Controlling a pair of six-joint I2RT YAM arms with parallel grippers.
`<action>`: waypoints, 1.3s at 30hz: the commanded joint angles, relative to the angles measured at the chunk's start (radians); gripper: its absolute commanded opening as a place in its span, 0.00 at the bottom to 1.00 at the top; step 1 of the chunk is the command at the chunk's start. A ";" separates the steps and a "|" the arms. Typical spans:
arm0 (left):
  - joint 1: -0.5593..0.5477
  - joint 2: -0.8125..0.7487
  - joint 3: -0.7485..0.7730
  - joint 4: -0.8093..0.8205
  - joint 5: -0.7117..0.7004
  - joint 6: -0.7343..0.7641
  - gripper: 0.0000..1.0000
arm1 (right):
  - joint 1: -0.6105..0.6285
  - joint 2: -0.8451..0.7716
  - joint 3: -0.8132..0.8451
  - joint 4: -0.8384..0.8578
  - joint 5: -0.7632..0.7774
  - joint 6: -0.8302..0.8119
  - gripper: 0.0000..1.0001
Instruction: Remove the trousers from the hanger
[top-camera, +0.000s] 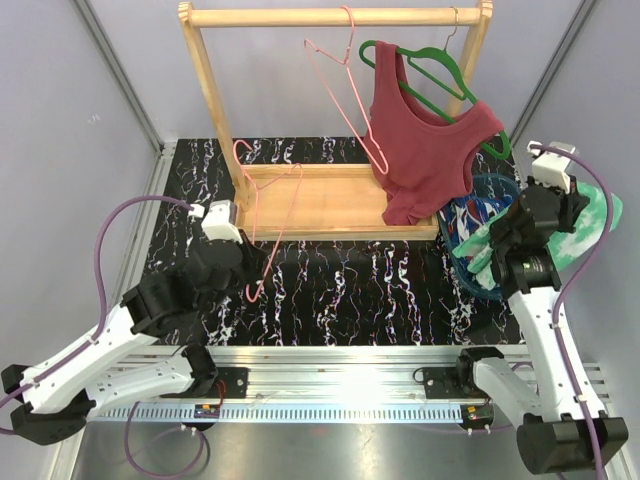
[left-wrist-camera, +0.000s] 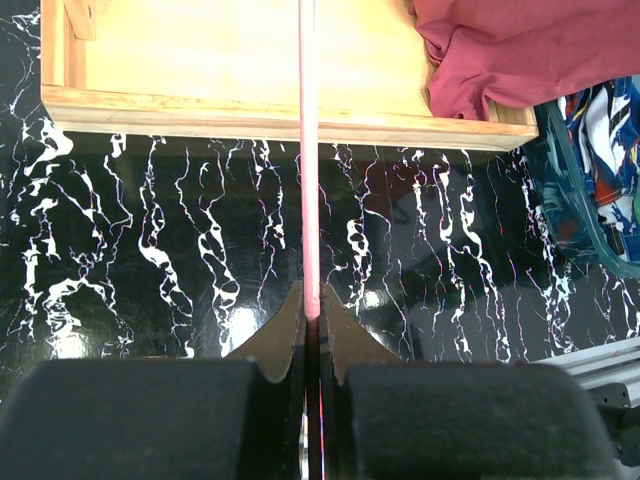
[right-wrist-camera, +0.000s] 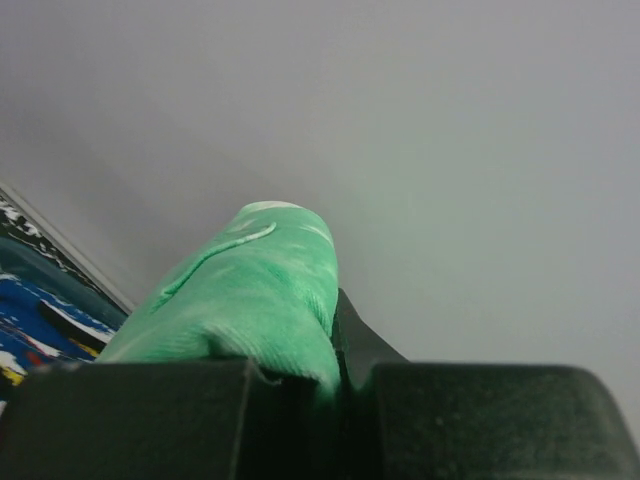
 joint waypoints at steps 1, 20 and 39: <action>0.000 -0.014 -0.008 0.057 -0.001 0.027 0.00 | -0.071 0.007 0.038 0.100 -0.115 -0.060 0.00; 0.000 -0.011 -0.020 0.111 0.054 0.075 0.00 | -0.128 -0.008 0.066 0.324 -0.230 -0.350 0.00; 0.002 -0.084 -0.086 0.144 0.076 0.104 0.00 | -0.109 0.191 -0.230 0.213 -0.425 0.010 0.03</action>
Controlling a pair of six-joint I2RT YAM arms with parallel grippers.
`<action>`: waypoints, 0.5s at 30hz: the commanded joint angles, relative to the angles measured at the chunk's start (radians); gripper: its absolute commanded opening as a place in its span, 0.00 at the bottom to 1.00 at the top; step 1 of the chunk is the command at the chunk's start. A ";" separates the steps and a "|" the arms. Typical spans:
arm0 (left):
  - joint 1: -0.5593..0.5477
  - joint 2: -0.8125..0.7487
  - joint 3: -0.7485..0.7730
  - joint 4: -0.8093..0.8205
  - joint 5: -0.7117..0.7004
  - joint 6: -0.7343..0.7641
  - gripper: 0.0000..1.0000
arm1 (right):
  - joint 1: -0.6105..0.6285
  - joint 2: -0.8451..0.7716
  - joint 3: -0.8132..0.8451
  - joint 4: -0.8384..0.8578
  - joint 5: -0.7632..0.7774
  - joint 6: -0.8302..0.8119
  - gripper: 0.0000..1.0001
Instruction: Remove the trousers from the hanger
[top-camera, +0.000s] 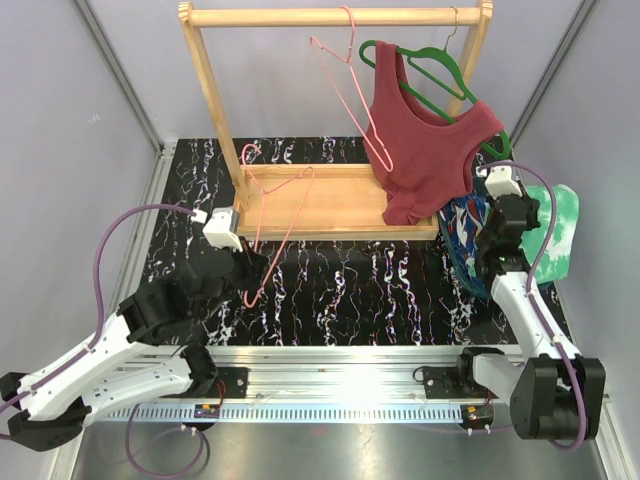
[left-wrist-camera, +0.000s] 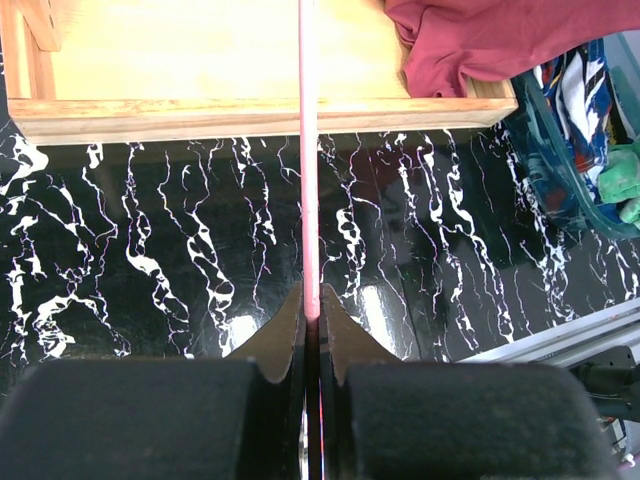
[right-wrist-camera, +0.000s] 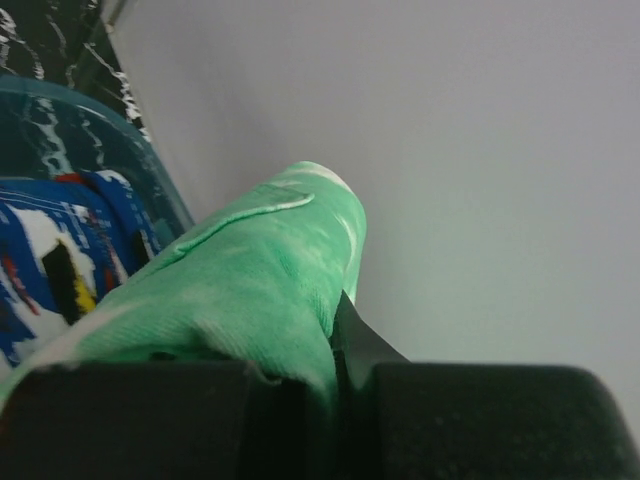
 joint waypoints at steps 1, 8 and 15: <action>0.002 -0.004 -0.005 0.073 0.006 0.012 0.00 | 0.012 0.064 0.066 -0.049 0.005 0.193 0.04; 0.002 0.002 0.025 0.044 -0.017 0.017 0.00 | 0.124 0.176 0.031 -0.115 0.022 0.487 0.06; 0.000 -0.010 0.058 -0.001 -0.032 0.018 0.00 | 0.142 0.305 0.020 -0.129 0.022 0.662 0.12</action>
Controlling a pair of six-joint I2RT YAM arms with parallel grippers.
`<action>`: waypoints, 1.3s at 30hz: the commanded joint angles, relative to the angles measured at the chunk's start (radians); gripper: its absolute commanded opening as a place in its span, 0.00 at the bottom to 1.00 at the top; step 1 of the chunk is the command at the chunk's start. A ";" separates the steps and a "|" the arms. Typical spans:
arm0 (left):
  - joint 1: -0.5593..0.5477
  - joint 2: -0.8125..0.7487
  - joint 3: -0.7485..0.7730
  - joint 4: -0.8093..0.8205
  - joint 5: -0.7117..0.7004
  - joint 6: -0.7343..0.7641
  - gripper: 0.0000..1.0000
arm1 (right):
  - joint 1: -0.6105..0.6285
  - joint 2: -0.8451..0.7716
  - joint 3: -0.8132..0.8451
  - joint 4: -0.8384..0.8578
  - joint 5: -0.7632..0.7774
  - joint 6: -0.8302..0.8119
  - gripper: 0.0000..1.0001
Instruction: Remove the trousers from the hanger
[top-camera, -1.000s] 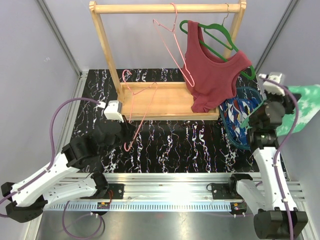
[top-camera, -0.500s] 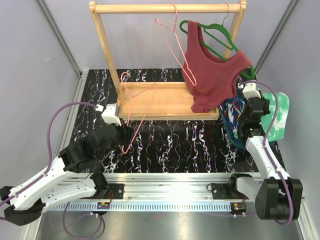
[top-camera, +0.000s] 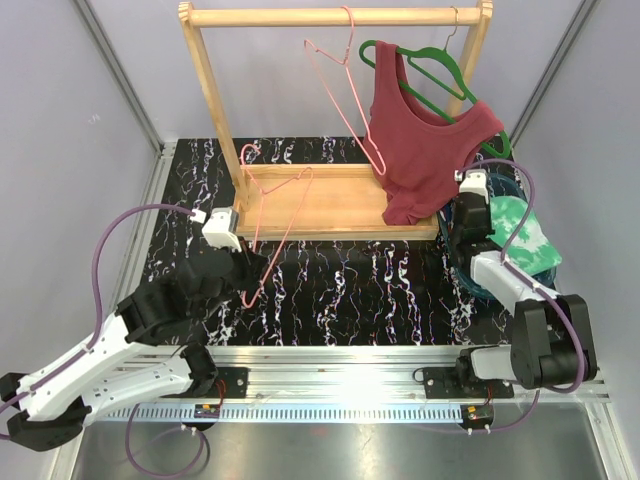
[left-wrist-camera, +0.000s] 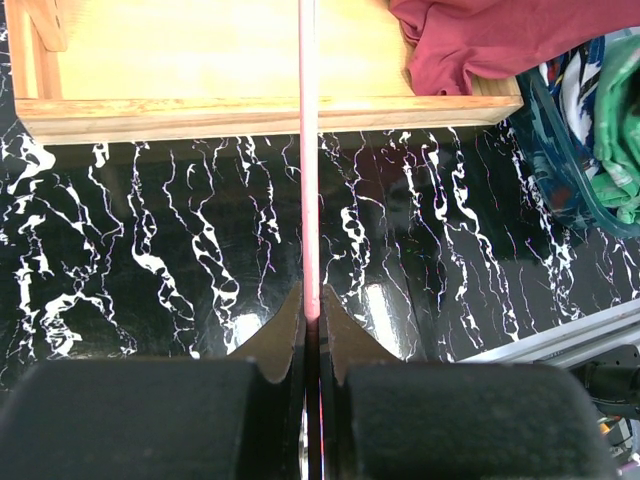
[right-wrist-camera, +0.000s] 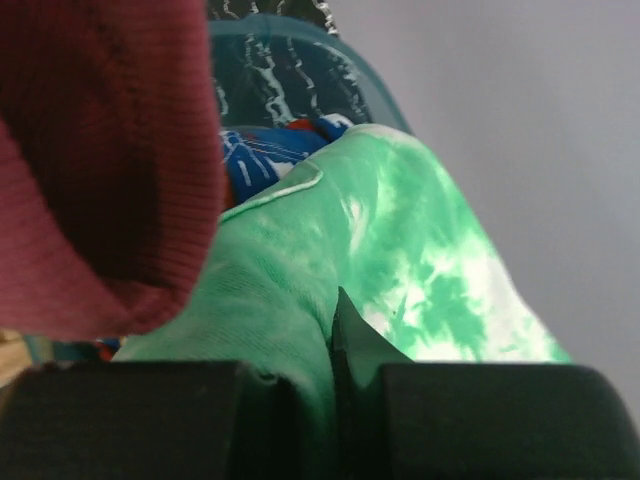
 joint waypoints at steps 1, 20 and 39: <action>0.000 -0.016 0.051 0.009 -0.032 0.013 0.00 | 0.003 0.034 -0.022 -0.021 0.011 0.186 0.13; 0.000 0.079 0.165 -0.065 -0.132 0.064 0.00 | 0.037 0.078 0.118 -0.105 0.150 0.347 0.67; 0.002 0.121 0.205 -0.062 -0.115 0.091 0.00 | -0.170 -0.200 0.178 -0.720 -0.485 0.798 0.88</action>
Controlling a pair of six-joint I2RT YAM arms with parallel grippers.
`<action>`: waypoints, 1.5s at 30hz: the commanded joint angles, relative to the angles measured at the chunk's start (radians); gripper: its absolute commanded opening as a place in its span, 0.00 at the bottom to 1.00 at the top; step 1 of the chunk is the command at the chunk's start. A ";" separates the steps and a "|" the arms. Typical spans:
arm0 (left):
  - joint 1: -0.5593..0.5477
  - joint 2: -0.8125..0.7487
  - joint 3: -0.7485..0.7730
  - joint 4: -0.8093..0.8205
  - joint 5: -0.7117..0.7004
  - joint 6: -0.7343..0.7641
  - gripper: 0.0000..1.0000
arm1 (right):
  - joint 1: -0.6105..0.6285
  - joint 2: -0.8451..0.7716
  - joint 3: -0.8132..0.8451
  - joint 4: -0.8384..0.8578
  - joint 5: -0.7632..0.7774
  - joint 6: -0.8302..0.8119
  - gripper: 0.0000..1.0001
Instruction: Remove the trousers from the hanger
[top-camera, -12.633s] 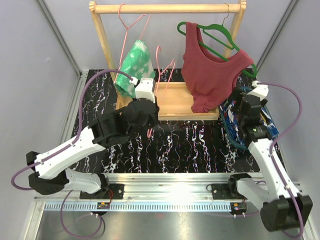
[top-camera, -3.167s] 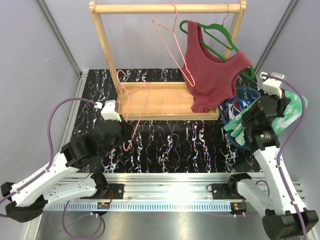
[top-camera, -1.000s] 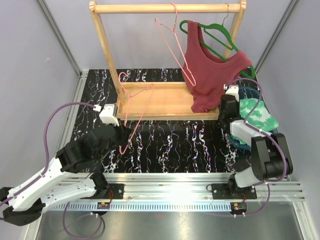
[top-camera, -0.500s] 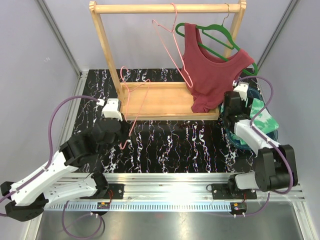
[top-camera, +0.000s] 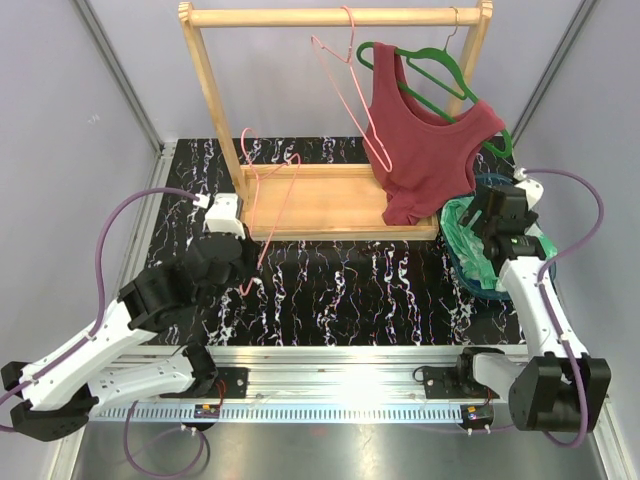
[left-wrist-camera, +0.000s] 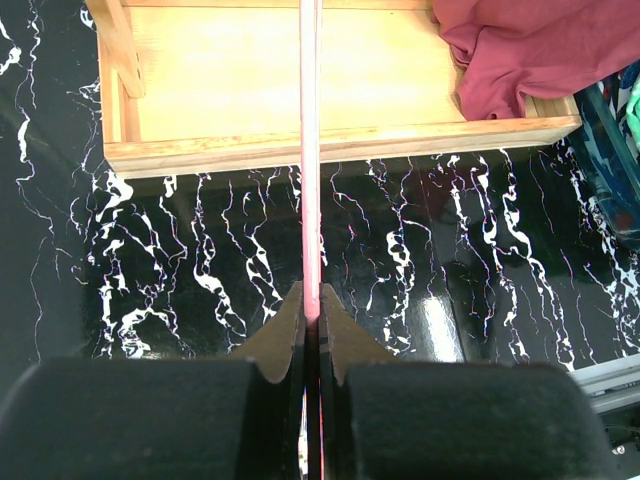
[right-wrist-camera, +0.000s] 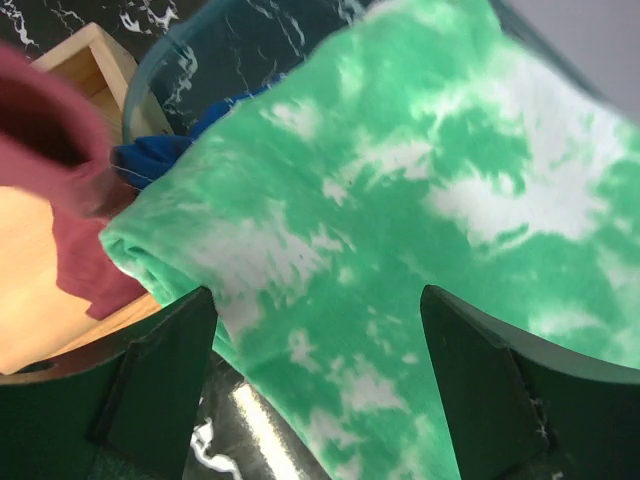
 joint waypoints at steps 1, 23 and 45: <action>0.002 0.004 0.048 0.034 -0.008 0.012 0.00 | -0.047 0.030 -0.033 -0.105 -0.169 0.172 0.88; 0.028 0.215 0.327 -0.067 -0.135 0.047 0.00 | -0.064 0.030 0.078 -0.215 -0.075 0.289 1.00; 0.227 0.518 0.646 0.293 -0.077 0.502 0.00 | -0.065 -0.636 0.301 -0.410 -0.681 0.054 1.00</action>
